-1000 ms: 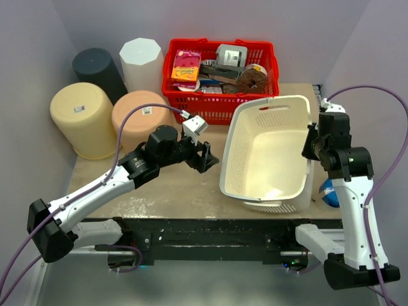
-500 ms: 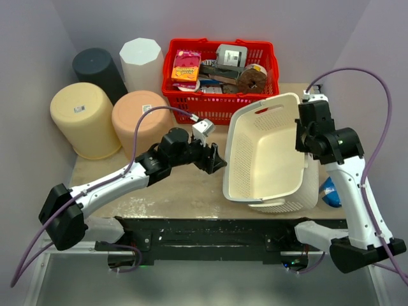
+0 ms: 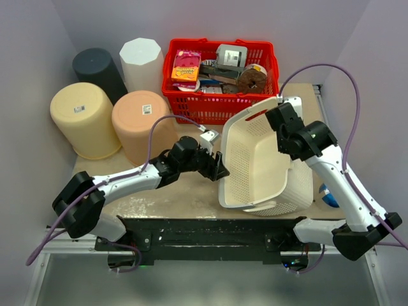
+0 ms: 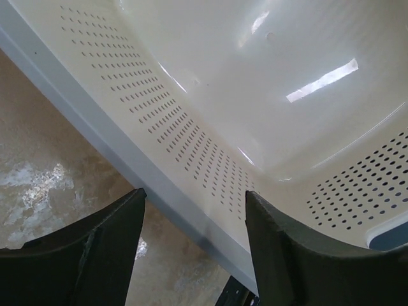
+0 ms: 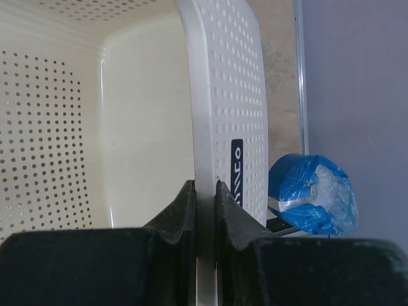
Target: Turn the large container upside down
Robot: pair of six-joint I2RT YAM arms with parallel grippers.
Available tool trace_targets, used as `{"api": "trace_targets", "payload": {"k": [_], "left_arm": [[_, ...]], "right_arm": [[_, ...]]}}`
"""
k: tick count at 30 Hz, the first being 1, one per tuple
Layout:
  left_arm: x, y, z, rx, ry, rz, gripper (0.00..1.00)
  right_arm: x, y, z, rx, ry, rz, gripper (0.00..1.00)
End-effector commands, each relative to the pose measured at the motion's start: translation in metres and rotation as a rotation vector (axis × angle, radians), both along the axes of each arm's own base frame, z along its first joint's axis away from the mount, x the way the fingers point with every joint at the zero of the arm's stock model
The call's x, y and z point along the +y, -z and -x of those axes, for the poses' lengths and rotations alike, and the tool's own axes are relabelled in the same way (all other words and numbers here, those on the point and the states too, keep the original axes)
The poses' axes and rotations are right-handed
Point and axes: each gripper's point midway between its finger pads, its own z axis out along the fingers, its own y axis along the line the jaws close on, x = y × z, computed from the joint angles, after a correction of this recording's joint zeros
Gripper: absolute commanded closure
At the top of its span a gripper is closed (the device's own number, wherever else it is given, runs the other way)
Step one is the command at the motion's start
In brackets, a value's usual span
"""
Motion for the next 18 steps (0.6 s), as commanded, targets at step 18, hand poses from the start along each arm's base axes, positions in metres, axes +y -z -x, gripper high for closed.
{"api": "trace_targets", "payload": {"k": [18], "left_arm": [[0.0, 0.048, 0.004, 0.058, -0.023, -0.014, 0.33]], "right_arm": [[0.088, 0.04, -0.012, -0.051, -0.054, -0.156, 0.97]]}}
